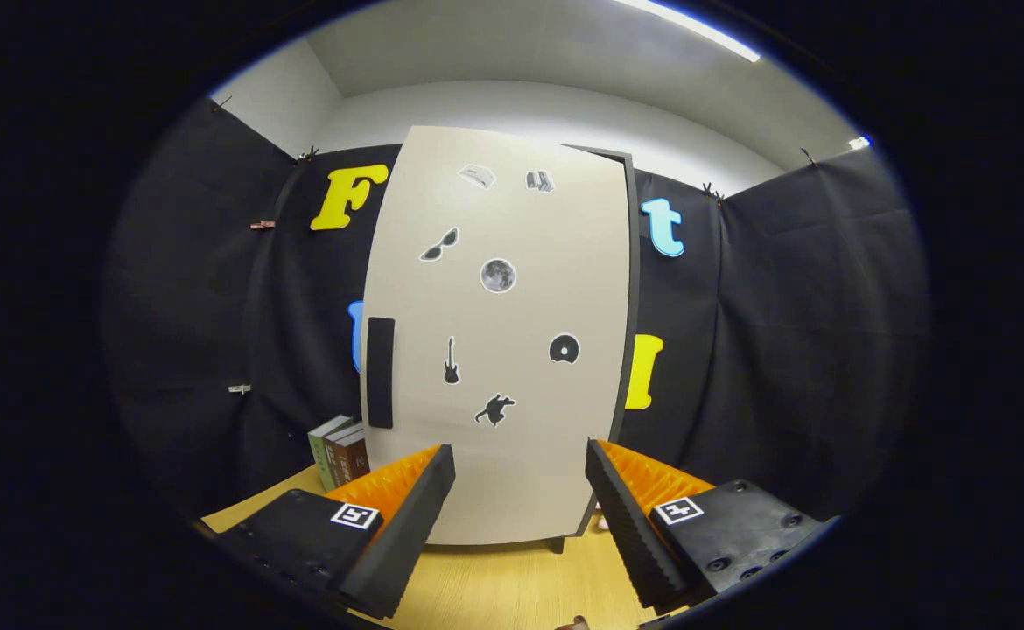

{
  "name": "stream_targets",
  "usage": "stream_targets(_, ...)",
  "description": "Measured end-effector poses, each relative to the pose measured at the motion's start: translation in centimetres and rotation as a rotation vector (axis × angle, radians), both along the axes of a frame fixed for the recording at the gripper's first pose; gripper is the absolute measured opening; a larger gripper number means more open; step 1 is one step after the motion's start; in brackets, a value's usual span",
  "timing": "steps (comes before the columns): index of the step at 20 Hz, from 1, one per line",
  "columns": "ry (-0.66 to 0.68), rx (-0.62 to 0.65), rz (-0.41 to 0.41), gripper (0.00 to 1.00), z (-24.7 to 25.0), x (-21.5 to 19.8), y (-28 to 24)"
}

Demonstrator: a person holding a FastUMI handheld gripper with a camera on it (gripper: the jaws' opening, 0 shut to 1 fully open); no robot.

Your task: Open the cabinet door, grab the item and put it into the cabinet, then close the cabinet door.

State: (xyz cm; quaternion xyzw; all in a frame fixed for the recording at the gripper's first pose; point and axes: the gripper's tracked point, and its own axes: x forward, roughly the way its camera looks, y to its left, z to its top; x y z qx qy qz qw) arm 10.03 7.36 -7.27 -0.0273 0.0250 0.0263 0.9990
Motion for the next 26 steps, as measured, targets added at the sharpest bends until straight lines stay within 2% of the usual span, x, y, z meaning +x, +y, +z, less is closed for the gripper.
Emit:
stream_targets(8, -0.005, 0.018, -0.038, 0.98, 0.6, 1.7, -0.4)
stream_targets(26, -0.005, 0.008, -0.038, 0.98, 0.3, 2.1, 0.8)
